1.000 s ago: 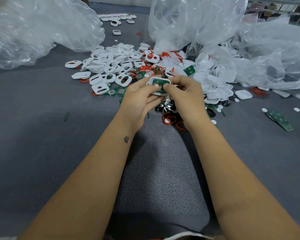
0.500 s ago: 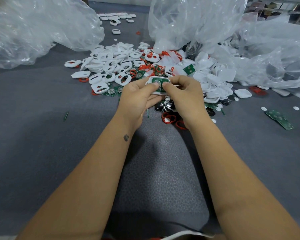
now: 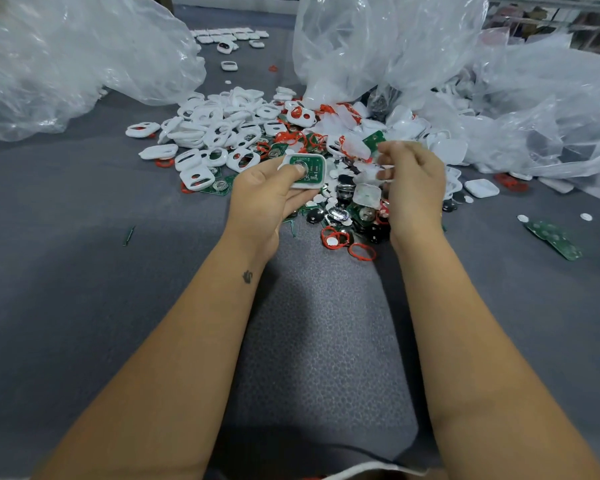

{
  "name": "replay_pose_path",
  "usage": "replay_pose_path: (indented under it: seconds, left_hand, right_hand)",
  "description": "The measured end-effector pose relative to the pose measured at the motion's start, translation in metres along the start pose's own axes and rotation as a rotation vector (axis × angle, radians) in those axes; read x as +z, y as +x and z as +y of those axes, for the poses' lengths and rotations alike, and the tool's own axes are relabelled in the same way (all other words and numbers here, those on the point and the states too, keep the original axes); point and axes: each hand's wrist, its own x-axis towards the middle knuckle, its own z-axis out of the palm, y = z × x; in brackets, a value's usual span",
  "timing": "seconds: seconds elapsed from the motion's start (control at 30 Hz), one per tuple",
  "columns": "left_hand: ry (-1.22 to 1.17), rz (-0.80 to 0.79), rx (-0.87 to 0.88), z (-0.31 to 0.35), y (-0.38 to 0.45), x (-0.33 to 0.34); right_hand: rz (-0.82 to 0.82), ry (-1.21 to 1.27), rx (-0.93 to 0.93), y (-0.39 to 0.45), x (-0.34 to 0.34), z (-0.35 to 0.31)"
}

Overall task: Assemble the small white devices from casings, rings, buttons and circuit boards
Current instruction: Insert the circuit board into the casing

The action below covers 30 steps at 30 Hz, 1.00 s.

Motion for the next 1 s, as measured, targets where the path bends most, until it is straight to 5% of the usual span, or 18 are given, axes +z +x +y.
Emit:
replay_pose_path:
  seconds: [0.2, 0.4, 0.83, 1.0]
  left_hand:
    - [-0.030, 0.018, 0.001, 0.000, 0.001, -0.001]
    - [-0.089, 0.010, -0.003, 0.001, 0.003, -0.003]
    - [0.011, 0.005, -0.030, -0.001, 0.002, -0.002]
    - [0.037, 0.008, -0.030, -0.002, 0.003, -0.001]
  right_hand:
    - [0.310, -0.508, 0.019, 0.021, -0.029, 0.014]
    - [0.050, -0.909, 0.040, 0.020, -0.030, 0.024]
    - [-0.079, -0.271, -0.307, 0.006, -0.009, 0.016]
    - [-0.273, 0.141, -0.184, -0.001, 0.004, 0.010]
